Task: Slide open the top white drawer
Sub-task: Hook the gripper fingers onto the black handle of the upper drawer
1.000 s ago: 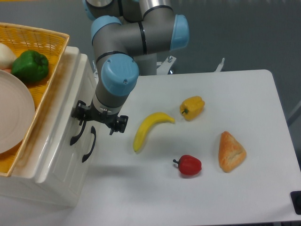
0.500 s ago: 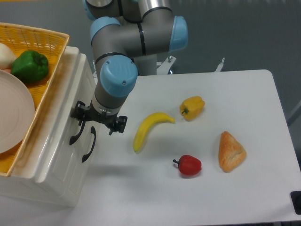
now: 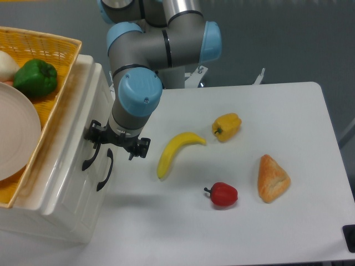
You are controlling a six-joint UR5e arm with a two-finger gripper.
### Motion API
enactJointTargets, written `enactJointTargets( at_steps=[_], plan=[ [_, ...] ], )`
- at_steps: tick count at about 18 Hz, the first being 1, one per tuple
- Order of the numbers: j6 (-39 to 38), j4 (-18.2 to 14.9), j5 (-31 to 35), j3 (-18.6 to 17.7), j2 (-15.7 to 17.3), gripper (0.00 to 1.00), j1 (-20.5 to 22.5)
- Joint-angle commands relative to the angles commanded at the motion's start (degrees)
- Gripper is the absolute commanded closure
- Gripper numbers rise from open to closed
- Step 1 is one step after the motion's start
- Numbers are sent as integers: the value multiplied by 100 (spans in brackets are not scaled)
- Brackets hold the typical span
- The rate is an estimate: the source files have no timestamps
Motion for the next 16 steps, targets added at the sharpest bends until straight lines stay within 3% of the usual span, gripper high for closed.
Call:
enactJointTargets(
  at_steps=[16],
  plan=[
    [26,150,220,9,9,0,26]
  ],
)
